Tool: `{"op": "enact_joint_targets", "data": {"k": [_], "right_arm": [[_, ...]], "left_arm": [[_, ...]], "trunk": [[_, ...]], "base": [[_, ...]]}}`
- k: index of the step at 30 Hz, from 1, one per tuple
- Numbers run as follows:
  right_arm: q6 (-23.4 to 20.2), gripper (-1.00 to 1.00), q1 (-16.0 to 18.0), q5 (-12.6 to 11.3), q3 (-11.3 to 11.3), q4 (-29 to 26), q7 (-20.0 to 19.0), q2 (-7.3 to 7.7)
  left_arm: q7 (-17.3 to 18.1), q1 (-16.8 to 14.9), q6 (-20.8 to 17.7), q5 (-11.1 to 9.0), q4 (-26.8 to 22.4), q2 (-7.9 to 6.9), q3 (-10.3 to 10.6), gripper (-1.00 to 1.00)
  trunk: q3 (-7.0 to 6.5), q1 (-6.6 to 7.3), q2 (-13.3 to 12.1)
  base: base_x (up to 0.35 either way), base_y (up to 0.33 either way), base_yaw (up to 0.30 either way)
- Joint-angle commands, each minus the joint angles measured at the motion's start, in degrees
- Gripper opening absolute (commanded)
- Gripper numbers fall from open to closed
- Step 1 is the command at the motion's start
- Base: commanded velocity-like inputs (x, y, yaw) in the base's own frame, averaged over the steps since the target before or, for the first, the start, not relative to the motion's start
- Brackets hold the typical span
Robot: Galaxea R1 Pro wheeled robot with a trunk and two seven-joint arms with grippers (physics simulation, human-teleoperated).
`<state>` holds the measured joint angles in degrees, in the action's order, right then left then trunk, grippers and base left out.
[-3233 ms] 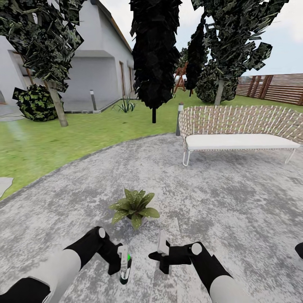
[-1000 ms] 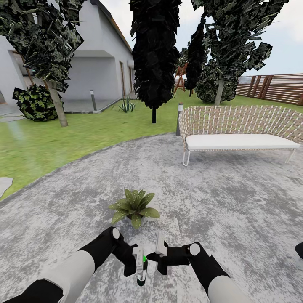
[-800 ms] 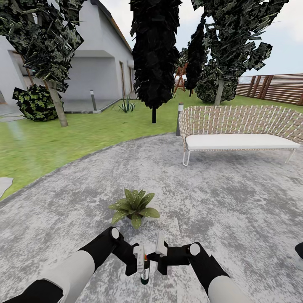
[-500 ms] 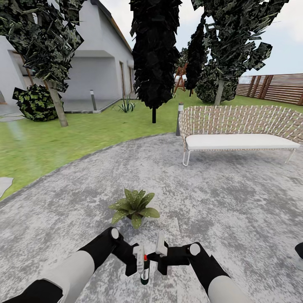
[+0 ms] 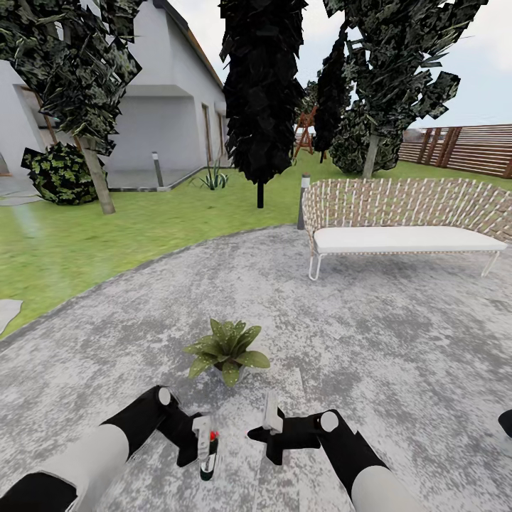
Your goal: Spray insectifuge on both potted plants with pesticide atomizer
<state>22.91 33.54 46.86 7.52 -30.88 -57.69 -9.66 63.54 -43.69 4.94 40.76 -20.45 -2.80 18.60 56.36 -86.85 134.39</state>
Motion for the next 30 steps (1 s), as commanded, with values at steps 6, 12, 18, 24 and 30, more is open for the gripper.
{"op": "enact_joint_targets", "data": {"k": [6,12,18,24,30], "right_arm": [[0.2,-1.00,0.0,0.5,0.6,0.0,-0.2,0.01],[0.2,1.00,0.0,0.3,0.8,0.0,-0.1,0.22],[0.2,1.00,-0.1,0.3,0.9,0.4,9.2,2.83],[0.3,1.00,-0.2,0.0,1.2,11.4,29.5,6.38],[1.3,1.00,-0.6,-0.3,3.4,23.1,55.9,6.94]], "left_arm": [[-4.3,0.0,0.8,-0.2,3.5,-7.45,-0.3,-1.00],[-10.2,0.0,0.8,-1.0,5.9,-9.06,-0.4,-1.00],[-18.5,0.0,0.7,-15.8,6.4,-8.96,-0.5,-1.00],[-37.6,4.0,1.2,-37.0,8.3,-8.66,-0.5,-1.00],[-50.4,10.1,7.9,-49.8,8.4,-8.62,-0.5,-1.00]], "trunk": [[0.05,0.01,0.0],[0.05,0.01,0.0],[0.05,0.01,0.0],[0.05,0.01,0.0],[0.05,0.01,0.0]], "base": [[0.000,0.000,0.000],[0.000,0.000,0.000],[0.000,0.000,0.000],[0.000,0.000,0.000],[0.000,0.000,0.000]]}}
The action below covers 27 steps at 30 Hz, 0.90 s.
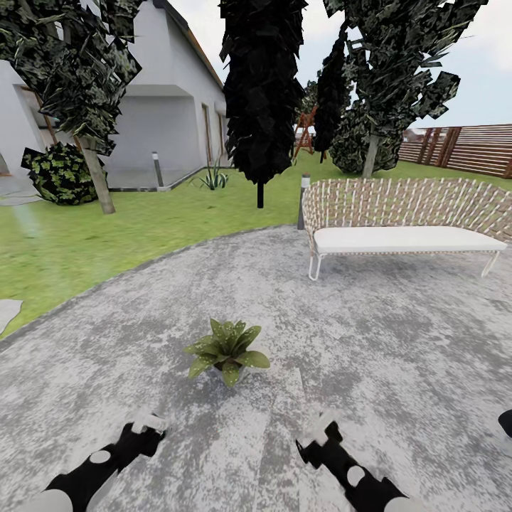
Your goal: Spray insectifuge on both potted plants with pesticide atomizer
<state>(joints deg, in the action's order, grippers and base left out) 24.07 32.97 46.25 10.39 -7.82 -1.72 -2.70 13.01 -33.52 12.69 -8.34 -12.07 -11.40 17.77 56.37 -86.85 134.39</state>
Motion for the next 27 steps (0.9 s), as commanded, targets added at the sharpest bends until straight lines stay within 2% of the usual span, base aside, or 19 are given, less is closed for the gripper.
{"op": "enact_joint_targets", "data": {"k": [1,2,3,4,5,7,9,12,19,27], "right_arm": [[1.6,1.00,-0.3,-0.3,0.7,0.5,2.3,-0.05],[2.8,1.00,-0.5,-1.5,0.8,0.7,3.6,-0.04],[4.2,1.00,-0.9,-5.1,1.3,0.9,5.0,-0.03],[5.2,1.00,-1.1,-11.0,1.7,0.9,6.2,-0.02],[5.5,1.00,-1.2,-15.4,1.9,0.9,6.6,-0.02],[5.7,1.00,-1.3,-20.0,1.9,0.8,6.9,-0.02],[5.8,1.00,-1.4,-21.5,1.9,1.0,7.0,0.02],[5.8,1.00,-2.5,-22.1,1.9,2.3,7.1,0.06],[5.8,1.00,-6.7,-22.3,1.8,4.1,7.1,0.07],[5.7,1.00,-9.6,-22.3,1.8,5.1,7.0,-0.01]], "left_arm": [[-1.4,0.6,0.5,-1.2,0.0,-0.03,0.3,-1.00],[-2.0,0.9,0.7,-1.5,0.0,-0.03,0.3,-1.00],[-2.7,1.1,0.8,-1.7,0.1,-0.09,0.3,-1.00],[-3.7,1.3,1.0,-2.8,0.1,-0.12,0.3,-1.00],[-4.5,1.4,1.0,-4.1,0.2,-0.08,0.3,-1.00],[-5.2,1.4,1.1,-6.2,0.6,-0.05,0.3,-1.00],[-5.5,1.4,1.2,-7.3,1.1,-0.04,0.3,-1.00],[-5.7,1.4,1.8,-7.9,2.4,-0.03,0.3,-1.00],[-5.7,1.4,4.4,-9.7,4.2,0.07,0.3,-1.00],[-5.7,1.4,4.6,-10.0,4.3,0.03,0.3,-1.00]], "trunk": [[0.04,0.01,0.0],[0.04,0.01,0.0],[0.04,0.01,0.0],[0.04,0.01,0.0],[0.04,0.01,0.0],[0.04,0.01,0.0],[0.04,0.01,0.0],[0.04,0.01,0.0],[0.04,0.01,0.0],[0.04,0.01,0.0]], "base": [[0.000,0.000,0.000],[0.000,0.000,0.000],[0.000,0.000,0.000],[0.000,0.000,0.000],[0.000,0.000,0.000],[0.000,0.000,0.000],[0.000,0.000,0.000],[0.000,0.000,0.000],[0.000,0.000,0.000],[0.000,0.000,0.000]]}}
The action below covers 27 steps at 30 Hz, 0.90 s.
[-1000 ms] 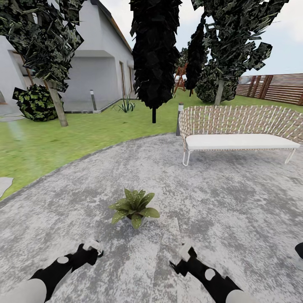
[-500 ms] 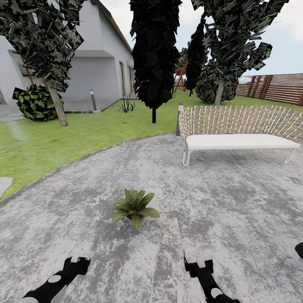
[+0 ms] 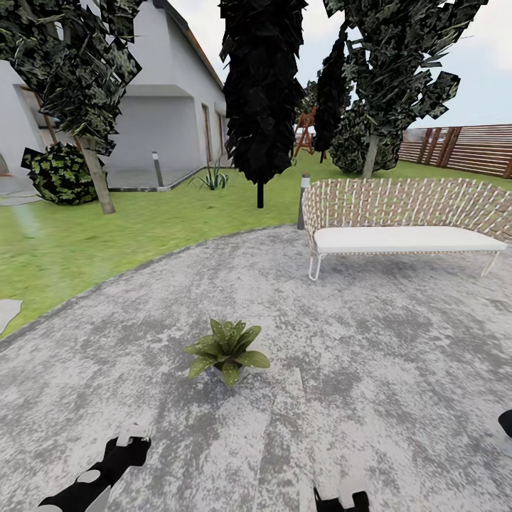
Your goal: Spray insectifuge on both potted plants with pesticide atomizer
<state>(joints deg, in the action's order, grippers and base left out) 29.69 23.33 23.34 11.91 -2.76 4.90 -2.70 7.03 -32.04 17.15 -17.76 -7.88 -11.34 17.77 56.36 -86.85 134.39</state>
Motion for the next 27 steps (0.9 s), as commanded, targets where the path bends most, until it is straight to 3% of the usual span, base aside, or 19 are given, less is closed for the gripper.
{"op": "enact_joint_targets", "data": {"k": [1,27], "right_arm": [[0.1,1.00,-0.1,0.6,0.3,0.5,0.4,-0.02],[0.0,1.00,-0.6,0.7,0.3,1.3,0.4,-0.02]], "left_arm": [[0.3,0.0,0.2,-0.6,0.1,-0.03,0.3,-1.00],[0.3,0.0,0.2,-0.7,-0.3,-0.17,0.3,-1.00]], "trunk": [[0.05,0.01,0.0],[0.05,0.01,0.0]], "base": [[0.000,0.000,0.000],[0.000,0.000,0.000]]}}
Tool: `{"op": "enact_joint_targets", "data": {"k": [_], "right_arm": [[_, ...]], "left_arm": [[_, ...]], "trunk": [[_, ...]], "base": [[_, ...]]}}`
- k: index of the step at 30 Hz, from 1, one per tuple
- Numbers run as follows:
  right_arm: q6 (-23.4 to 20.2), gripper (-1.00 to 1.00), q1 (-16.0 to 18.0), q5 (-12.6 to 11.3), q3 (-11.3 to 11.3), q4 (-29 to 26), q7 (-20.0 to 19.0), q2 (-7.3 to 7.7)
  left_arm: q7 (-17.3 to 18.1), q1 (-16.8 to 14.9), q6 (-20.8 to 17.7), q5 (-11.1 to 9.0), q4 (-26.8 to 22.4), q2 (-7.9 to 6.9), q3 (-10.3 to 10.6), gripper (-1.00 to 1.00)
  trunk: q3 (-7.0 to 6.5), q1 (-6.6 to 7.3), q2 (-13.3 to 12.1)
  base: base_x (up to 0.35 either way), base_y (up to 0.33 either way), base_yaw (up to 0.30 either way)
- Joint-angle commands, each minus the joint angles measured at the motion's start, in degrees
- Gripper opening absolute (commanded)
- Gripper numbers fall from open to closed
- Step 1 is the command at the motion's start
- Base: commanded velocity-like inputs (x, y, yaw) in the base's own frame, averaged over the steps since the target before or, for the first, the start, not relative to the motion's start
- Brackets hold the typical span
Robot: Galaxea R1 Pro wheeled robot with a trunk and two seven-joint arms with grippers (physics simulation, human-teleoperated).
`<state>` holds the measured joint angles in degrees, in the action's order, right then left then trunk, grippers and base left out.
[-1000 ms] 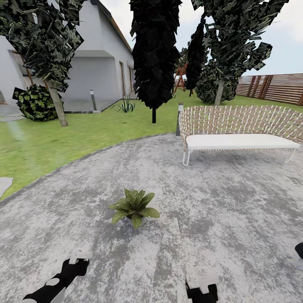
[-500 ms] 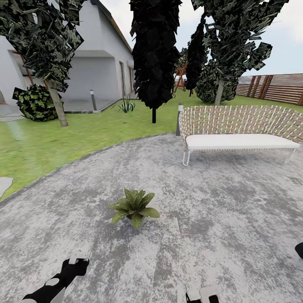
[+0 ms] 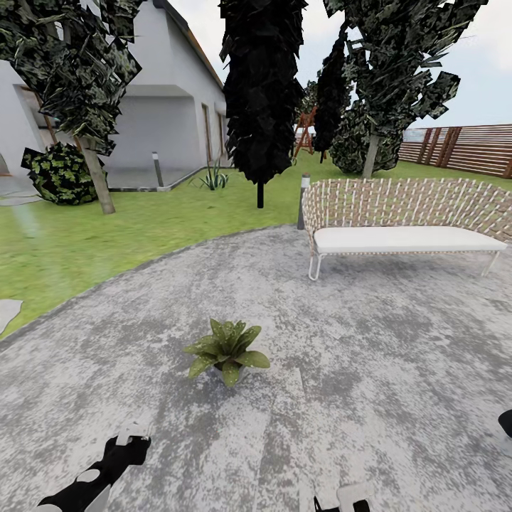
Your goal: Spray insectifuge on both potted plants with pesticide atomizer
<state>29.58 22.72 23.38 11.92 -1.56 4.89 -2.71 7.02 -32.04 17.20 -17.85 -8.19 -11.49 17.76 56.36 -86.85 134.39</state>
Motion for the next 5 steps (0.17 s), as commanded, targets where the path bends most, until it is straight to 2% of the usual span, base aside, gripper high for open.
{"op": "enact_joint_targets", "data": {"k": [1,5], "right_arm": [[0.1,1.00,0.0,0.6,0.3,0.0,0.4,-0.02],[0.1,1.00,0.0,0.6,0.3,0.0,0.4,-0.02]], "left_arm": [[0.3,0.0,0.1,-0.6,0.0,-0.05,0.3,-1.00],[0.3,0.0,0.1,-0.7,0.0,0.15,0.3,-1.00]], "trunk": [[0.05,0.01,0.0],[0.05,0.01,0.0]], "base": [[0.000,0.000,0.000],[0.000,0.000,0.000]]}}
